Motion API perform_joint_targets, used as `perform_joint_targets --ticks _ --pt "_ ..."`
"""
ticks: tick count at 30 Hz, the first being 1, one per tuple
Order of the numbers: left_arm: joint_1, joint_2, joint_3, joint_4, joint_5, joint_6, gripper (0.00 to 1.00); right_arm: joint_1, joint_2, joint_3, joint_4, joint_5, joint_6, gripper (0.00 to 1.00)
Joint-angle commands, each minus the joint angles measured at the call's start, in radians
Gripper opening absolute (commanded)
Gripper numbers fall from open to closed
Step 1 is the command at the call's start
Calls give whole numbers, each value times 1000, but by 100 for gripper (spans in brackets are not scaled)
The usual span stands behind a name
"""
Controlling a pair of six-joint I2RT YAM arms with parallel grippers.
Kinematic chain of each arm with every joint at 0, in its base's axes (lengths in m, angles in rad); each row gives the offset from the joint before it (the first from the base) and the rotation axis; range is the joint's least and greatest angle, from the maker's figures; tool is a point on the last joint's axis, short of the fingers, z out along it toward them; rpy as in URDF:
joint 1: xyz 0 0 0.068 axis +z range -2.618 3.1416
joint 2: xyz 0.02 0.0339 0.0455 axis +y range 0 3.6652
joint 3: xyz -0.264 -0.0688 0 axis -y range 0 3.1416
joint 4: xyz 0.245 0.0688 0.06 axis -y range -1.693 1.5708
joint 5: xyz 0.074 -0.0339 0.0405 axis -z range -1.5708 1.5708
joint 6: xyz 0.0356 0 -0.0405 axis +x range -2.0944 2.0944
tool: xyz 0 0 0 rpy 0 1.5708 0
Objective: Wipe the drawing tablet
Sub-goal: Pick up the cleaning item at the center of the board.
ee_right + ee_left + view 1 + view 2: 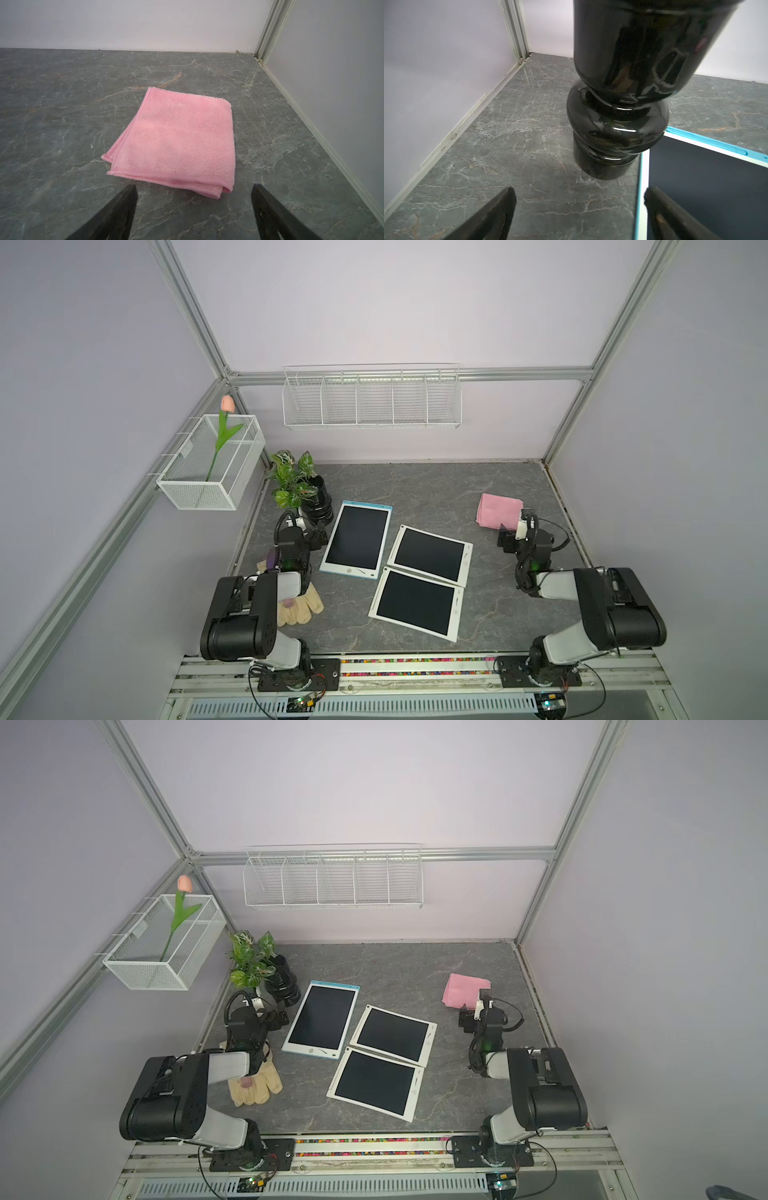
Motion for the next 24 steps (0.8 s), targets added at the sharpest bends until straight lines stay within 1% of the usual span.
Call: perform_joint_targets --ticks 1,20,22,24 --pt "8 13 28 23 -9 14 99 -8 9 9 25 6 -14 89" --pt "8 12 27 23 -9 18 99 -7 4 8 21 9 -12 89" --pt "6 -4 39 -6 13 29 100 -6 -11 15 4 43 0 89" --pt "-11 -37 51 -55 -2 47 99 -6 -52 27 -48 43 -3 89"
